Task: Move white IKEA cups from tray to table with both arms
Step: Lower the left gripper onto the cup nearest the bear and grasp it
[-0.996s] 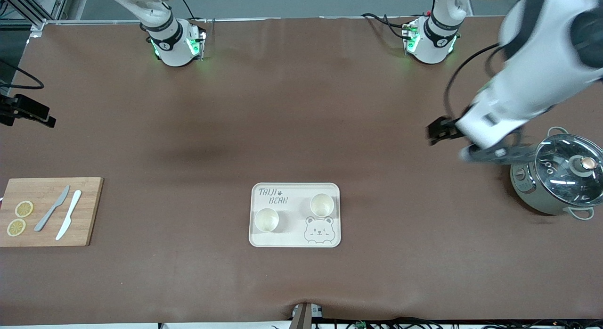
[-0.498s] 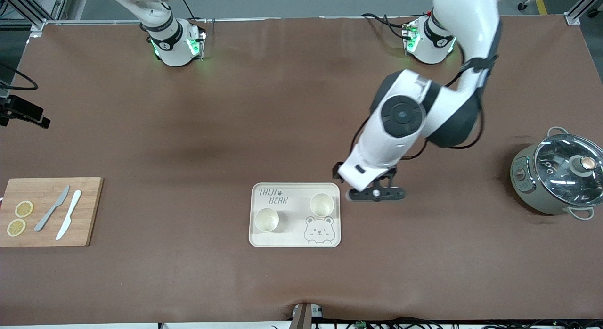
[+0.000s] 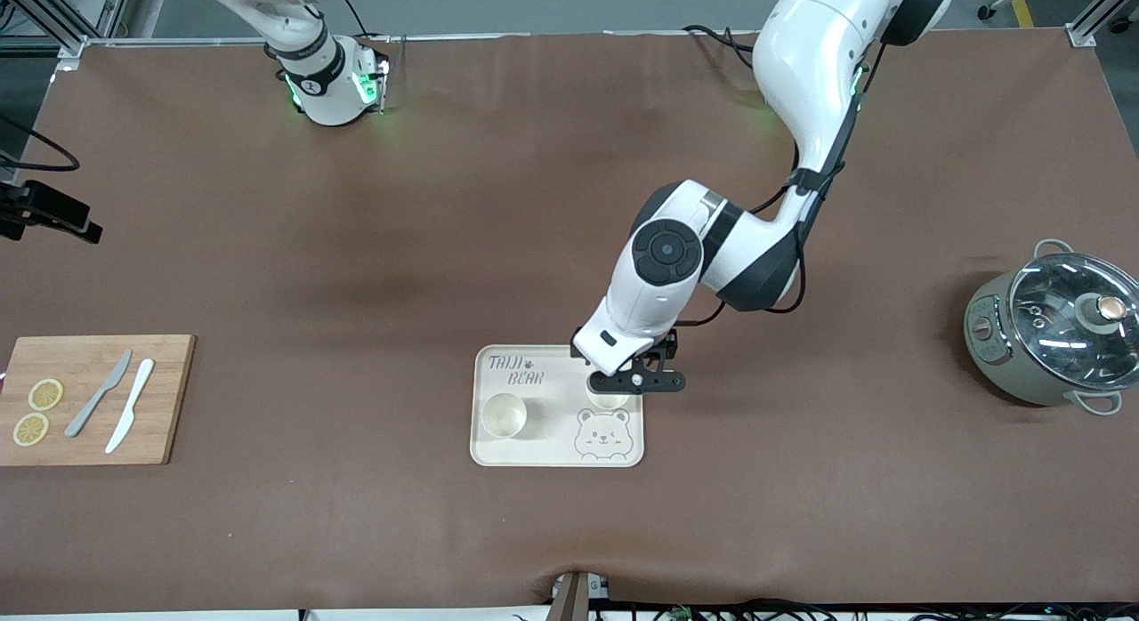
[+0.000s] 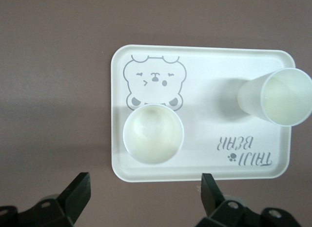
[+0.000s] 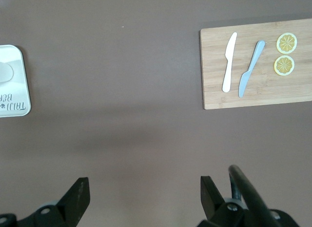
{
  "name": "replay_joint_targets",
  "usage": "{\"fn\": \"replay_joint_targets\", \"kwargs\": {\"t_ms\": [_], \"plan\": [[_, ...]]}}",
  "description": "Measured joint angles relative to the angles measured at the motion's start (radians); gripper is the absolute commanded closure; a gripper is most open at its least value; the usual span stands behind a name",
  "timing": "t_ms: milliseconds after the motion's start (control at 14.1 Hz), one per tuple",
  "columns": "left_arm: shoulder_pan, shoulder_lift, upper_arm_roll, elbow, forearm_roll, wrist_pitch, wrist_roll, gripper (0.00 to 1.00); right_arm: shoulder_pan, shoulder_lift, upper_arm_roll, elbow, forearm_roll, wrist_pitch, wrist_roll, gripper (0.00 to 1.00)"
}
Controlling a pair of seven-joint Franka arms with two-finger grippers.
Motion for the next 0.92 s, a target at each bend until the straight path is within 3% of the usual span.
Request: {"fn": "replay_joint_targets", "kwargs": {"t_ms": [925], "plan": [[0.003,0.098,0.031,0.002,0.032,0.041,0.012,0.0,0.0,0.008,0.001,-0.012,0.0,-0.006,0.0,0.0]]}}
